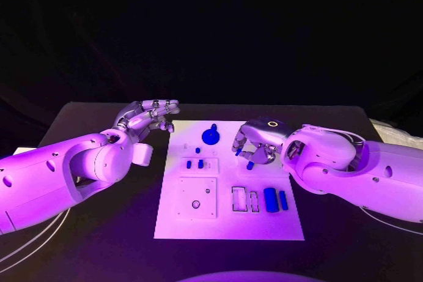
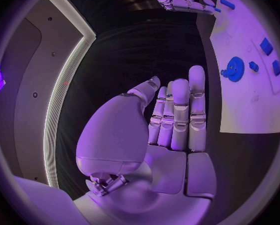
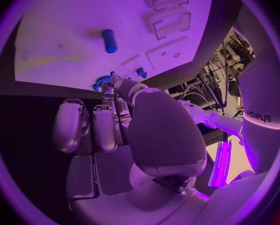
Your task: Assemble the parts on the task board
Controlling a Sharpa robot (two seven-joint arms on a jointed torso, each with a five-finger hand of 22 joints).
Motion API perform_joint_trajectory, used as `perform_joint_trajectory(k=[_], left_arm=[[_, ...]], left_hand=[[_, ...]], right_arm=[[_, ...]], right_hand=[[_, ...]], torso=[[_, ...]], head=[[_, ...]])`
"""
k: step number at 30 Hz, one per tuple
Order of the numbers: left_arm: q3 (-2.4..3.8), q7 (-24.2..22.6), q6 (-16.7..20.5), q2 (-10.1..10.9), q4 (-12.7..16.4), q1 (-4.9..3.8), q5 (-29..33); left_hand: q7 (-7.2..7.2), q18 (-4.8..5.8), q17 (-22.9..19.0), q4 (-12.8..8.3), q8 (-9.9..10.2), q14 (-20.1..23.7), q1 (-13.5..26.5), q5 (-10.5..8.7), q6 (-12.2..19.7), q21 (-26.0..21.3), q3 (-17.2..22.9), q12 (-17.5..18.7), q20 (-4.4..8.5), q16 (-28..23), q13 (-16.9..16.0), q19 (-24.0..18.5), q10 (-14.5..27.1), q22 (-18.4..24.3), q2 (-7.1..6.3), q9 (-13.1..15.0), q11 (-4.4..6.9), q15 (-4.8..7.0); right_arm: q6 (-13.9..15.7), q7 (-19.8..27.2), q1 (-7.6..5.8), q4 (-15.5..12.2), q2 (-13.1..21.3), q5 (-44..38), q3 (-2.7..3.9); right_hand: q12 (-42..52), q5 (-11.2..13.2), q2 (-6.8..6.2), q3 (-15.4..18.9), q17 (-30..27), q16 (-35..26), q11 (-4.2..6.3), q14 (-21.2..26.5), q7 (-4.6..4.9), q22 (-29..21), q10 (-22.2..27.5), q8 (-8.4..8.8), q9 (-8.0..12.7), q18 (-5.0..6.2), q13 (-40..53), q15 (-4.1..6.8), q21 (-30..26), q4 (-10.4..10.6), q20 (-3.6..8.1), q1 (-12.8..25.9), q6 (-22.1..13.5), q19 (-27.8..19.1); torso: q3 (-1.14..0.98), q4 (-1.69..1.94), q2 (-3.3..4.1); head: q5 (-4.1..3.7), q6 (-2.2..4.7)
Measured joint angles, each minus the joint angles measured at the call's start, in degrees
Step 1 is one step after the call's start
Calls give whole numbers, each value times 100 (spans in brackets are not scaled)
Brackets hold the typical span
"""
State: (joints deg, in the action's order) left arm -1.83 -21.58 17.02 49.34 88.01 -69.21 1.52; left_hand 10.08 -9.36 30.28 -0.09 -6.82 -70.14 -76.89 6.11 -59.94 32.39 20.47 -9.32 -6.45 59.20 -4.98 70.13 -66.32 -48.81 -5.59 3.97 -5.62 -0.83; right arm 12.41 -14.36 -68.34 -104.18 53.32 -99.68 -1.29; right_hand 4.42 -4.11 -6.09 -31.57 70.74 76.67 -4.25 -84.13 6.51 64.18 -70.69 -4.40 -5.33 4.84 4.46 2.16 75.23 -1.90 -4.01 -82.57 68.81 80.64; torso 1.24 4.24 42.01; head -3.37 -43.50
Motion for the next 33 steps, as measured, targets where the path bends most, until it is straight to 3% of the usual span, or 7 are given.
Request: perform_joint_trajectory(k=[7, 17, 33], left_arm=[[0, 3, -3, -7, 33, 3, 0], [0, 14, -5, 1, 115, 4, -1], [1, 32, -6, 14, 137, 5, -4]], left_hand=[[0, 0, -3, 0, 0, 0, 0, 0, 0, 0, 0, 0, 0, 0, 1, 0, 0, -1, 0, 0, 0, 0], [0, 1, -3, 0, 0, 0, -45, 0, 0, 0, 0, 0, 0, 0, 1, 0, 19, -1, 0, 1, -20, -1], [11, 1, -2, -16, 0, 0, -45, 27, 51, 0, -16, 0, 0, 0, 1, 0, 20, 9, 0, -7, -21, -1]], right_arm=[[-30, 65, 166, -63, -384, 33, -41], [-116, 171, 514, 116, -824, -53, -90], [-265, 256, 601, 232, -975, -159, -108]], right_hand=[[-12, -34, 9, -23, -1, 0, 0, 22, 0, 0, 0, 0, 1, 0, -17, -22, 0, -22, 0, 10, 0, 0], [-8, -56, 13, -45, 4, 0, -21, 21, 19, -1, -21, 22, 1, 0, -17, -22, 0, -45, 0, 16, -19, 0], [-16, -66, 10, -45, 14, 23, -21, 21, 19, -2, -21, 22, 1, 0, -17, -21, 0, -46, 0, 18, -20, -1]], torso=[[8, 4, 1], [9, 4, 3], [1, 1, 2]], head=[[98, -52], [191, -102], [250, -175]])
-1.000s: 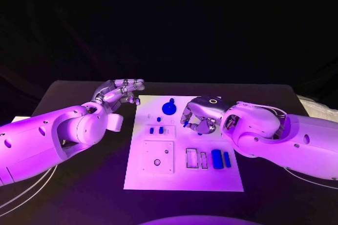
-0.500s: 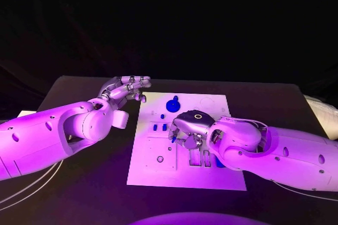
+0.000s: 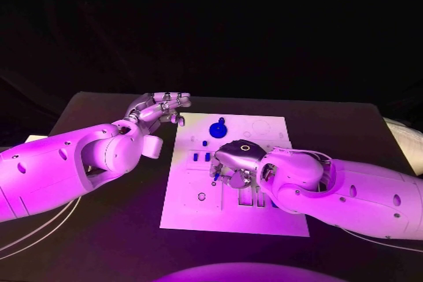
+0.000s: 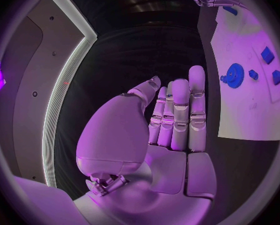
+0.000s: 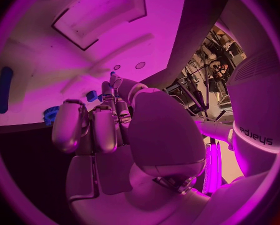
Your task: Assemble the parts on the task board
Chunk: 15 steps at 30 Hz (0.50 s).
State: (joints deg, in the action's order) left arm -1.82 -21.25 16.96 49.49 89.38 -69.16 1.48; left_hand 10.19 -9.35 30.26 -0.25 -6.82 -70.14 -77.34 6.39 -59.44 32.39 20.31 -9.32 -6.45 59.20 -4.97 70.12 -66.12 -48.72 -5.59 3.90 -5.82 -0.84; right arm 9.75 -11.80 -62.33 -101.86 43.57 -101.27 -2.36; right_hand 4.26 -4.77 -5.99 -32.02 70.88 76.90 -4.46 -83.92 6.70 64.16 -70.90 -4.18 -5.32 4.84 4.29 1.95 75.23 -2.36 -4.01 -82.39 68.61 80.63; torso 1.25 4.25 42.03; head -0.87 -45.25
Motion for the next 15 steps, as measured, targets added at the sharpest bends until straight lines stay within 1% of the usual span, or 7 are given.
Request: perform_joint_trajectory(k=[15], left_arm=[[0, 16, -8, -3, -5, 0, 0]], left_hand=[[0, 0, -7, 15, 0, 0, 0, 0, 0, 0, -15, 0, 0, 0, 0, 0, 41, 0, 0, 0, 0, 0]], right_arm=[[-155, 35, 23, 52, -85, -1, -13]], right_hand=[[-34, 2, -8, 1, -1, 0, 0, 0, 0, -1, 0, 0, -2, 0, -5, 0, 0, 0, 0, 7, 0, 0]], torso=[[-3, -1, -1]], head=[[14, -29]])
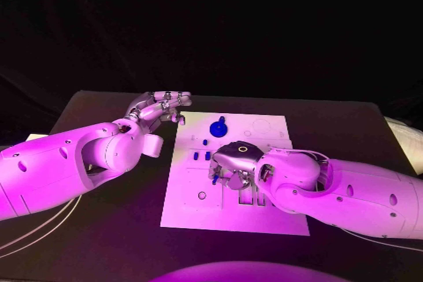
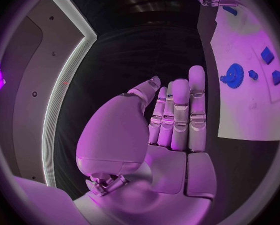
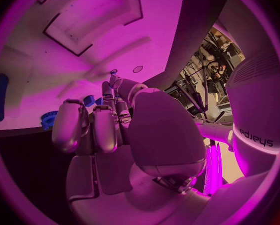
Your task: Assemble the parts on the task board
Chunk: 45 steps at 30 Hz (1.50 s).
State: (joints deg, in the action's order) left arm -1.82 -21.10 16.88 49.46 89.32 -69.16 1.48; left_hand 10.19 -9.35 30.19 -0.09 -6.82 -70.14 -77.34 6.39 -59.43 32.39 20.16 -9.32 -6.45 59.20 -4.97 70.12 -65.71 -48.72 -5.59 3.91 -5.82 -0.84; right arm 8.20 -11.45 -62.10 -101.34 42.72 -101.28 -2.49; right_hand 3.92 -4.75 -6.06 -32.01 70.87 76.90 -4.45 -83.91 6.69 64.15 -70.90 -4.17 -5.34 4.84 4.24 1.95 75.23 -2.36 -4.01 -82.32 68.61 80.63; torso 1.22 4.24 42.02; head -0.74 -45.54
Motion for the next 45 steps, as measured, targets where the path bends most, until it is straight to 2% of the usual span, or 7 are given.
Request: perform_joint_trajectory(k=[17, 21, 23, 28, 38, 42, 45], left_arm=[[0, 15, -20, -1, -4, 1, 0], [0, 19, -24, -2, -5, 1, 0], [0, 21, -26, -2, -7, 1, 0], [0, 28, -28, -3, -9, 1, 0], [0, 45, -32, -9, -20, 1, -1], [0, 50, -33, -12, -29, 1, -1], [0, 54, -34, -13, -35, 1, -1]], left_hand=[[0, 0, 1, 0, 0, 0, 0, 0, 0, 0, 0, 0, 0, 0, 0, 0, -1, -1, 0, 1, 0, 0], [0, 0, 1, 0, 0, 0, 0, 0, 0, 0, 0, 0, 0, 0, 0, 0, 0, -1, 0, 1, 0, 0], [0, 0, 1, 0, 0, 0, 0, 0, 0, 0, 0, 0, 0, 0, 0, 0, -1, -1, 0, 1, 0, 0], [0, 0, 1, 0, 0, 0, 0, 0, 0, 0, 0, 0, 0, 0, 0, 0, -1, -1, 0, 1, 0, 0], [0, 0, -4, 0, 0, 0, 0, 0, -1, 0, 0, -23, 0, 0, 0, 0, -1, 6, 0, 1, 0, 0], [0, 0, -12, -16, 0, 0, 0, 0, 0, -23, -15, -23, 0, 0, 1, 0, -1, 6, 0, 1, 1, 0], [0, 0, -12, -16, 0, 0, 0, 0, -1, -24, -16, -23, 0, 0, 1, 0, -1, 6, 0, 1, 1, 0]], right_arm=[[-144, -21, 37, 56, -96, -63, -19], [-152, -25, 37, 63, -101, -70, -19], [-152, -26, 37, 70, -101, -69, -19], [-143, -28, 45, 73, -82, -47, -33], [52, -43, 53, -54, 124, -24, -39], [169, -51, 51, -286, 413, 3, 20], [228, -74, -22, -443, 693, 60, 89]], right_hand=[[23, 14, -22, 1, -1, 0, 0, 0, -1, -1, 0, 5, -3, 0, 7, 0, 0, 0, 0, 84, -1, 0], [23, -17, -37, 36, -5, 0, 0, 1, 86, -17, -1, 45, -1, 0, 6, -44, 0, 3, 0, 206, -88, 0], [0, -161, -113, 143, -32, 0, 45, -5, 146, -67, 123, 44, 39, 0, -10, -127, -17, 43, -57, 330, -287, -33], [2, -372, -303, 493, -139, -44, -128, -21, 246, -277, 878, 44, 155, 0, -53, -227, -156, 119, -156, 642, -855, -114], [-14, -458, -331, 685, -190, -67, -185, -1, 279, -358, 1107, 44, 155, 0, -66, -248, -199, 90, -197, 631, -955, -113], [52, -491, -282, 713, -210, -77, -185, -1, 279, -358, 1107, 44, 143, 0, -52, -248, -199, 94, -197, 582, -955, -113], [133, -491, -270, 745, -216, -89, -157, -1, 279, -358, 1006, 44, 139, 0, -46, -248, -199, 96, -196, 569, -955, -113]], torso=[[6, 1, 1], [6, 1, 0], [6, 1, 0], [6, -3, -3], [-1, 1, -3], [-1, -1, -4], [-1, -4, -6]], head=[[-2, -31], [-2, -36], [-2, -37], [-5, -38], [-26, -24], [-37, -11], [-63, 1]])
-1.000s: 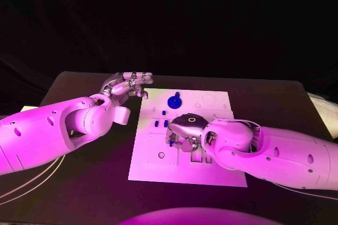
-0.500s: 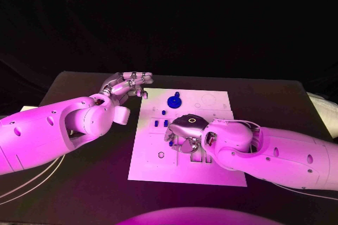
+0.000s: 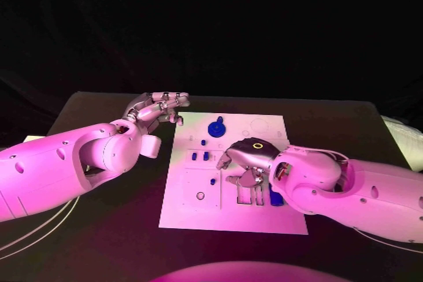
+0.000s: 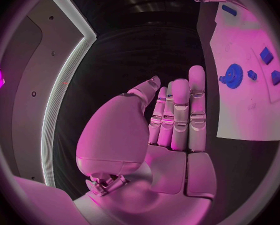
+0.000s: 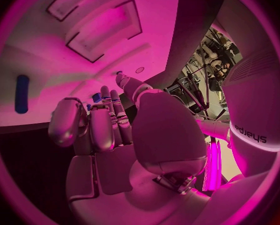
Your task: Assemble the parts on the task board
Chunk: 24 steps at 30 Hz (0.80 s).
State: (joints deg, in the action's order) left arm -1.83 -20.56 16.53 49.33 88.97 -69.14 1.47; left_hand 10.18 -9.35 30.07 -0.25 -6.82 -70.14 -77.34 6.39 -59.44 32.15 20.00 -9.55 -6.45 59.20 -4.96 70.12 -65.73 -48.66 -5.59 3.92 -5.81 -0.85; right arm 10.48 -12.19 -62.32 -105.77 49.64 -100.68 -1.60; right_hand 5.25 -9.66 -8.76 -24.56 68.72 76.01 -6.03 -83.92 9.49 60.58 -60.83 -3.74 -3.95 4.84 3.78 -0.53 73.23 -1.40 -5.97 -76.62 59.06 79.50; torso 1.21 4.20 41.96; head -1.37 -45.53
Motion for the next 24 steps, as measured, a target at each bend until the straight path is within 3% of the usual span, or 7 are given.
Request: perform_joint_trajectory(k=[5, 8, 12, 16, 24], left_arm=[[0, 6, -3, -6, -4, 0, 0], [0, 9, -6, -19, -3, 1, 0], [0, 13, -12, -27, 0, 1, 0], [0, 15, -17, -36, 0, 6, 0], [0, 18, -32, -44, -2, 21, 0]], left_hand=[[0, 0, 0, 0, 0, 0, 0, 0, 0, 0, 0, 0, 0, 0, 0, 0, 0, 0, 0, 0, 0, 0], [0, 0, 0, 0, 0, 0, 0, 0, 0, 0, 0, 0, 0, 0, 0, 0, 0, 0, 0, 0, 0, 0], [3, 1, 0, 0, 0, 0, 0, 0, 3, 0, 0, 0, -17, 0, 0, 16, 0, 0, 0, 0, 0, 0], [22, 1, 1, 0, 0, 0, 0, 0, 22, 0, 0, 0, -21, 0, 0, 21, 0, -1, 0, 0, 0, 0], [2, 1, 1, 0, 0, 18, 0, 0, 42, 0, 0, 0, -21, 0, 0, 21, 0, -1, 0, 0, 0, -18]], right_arm=[[23, -91, -337, -55, 510, 150, 76], [20, -151, -443, -17, 756, 215, 85], [3, -204, -484, 35, 887, 254, 81], [-29, -230, -484, 71, 910, 257, 68], [-156, -260, -450, 152, 874, 242, 47]], right_hand=[[25, 0, -2, 133, -8, 0, 23, 0, -46, 2, -37, 0, 0, 0, -2, 0, 0, 20, 0, 2, 12, 0], [25, 0, -94, 332, -4, 0, 54, 0, -82, 14, 23, 0, 0, 0, -12, 0, 0, 52, 0, 94, -24, 0], [-6, 0, -99, 681, -4, 0, 34, 0, -146, 9, 141, 0, 1, 0, -11, 0, 0, 103, 0, 99, -88, 0], [-6, 0, -51, 731, -5, 0, 34, 0, -172, -1, 141, 0, 1, 0, -11, 0, 0, 111, 0, 51, -74, 0], [20, 0, 38, 810, -5, 0, 72, 0, -185, -1, 102, 0, -7, 0, -11, 0, 0, 122, 0, -38, 1, 0]], torso=[[3, -7, -4], [10, -7, -6], [7, -9, -4], [-1, -3, -1], [5, 13, -1]], head=[[-53, 35], [-97, 61], [-118, 86], [-129, 84], [-120, 80]])
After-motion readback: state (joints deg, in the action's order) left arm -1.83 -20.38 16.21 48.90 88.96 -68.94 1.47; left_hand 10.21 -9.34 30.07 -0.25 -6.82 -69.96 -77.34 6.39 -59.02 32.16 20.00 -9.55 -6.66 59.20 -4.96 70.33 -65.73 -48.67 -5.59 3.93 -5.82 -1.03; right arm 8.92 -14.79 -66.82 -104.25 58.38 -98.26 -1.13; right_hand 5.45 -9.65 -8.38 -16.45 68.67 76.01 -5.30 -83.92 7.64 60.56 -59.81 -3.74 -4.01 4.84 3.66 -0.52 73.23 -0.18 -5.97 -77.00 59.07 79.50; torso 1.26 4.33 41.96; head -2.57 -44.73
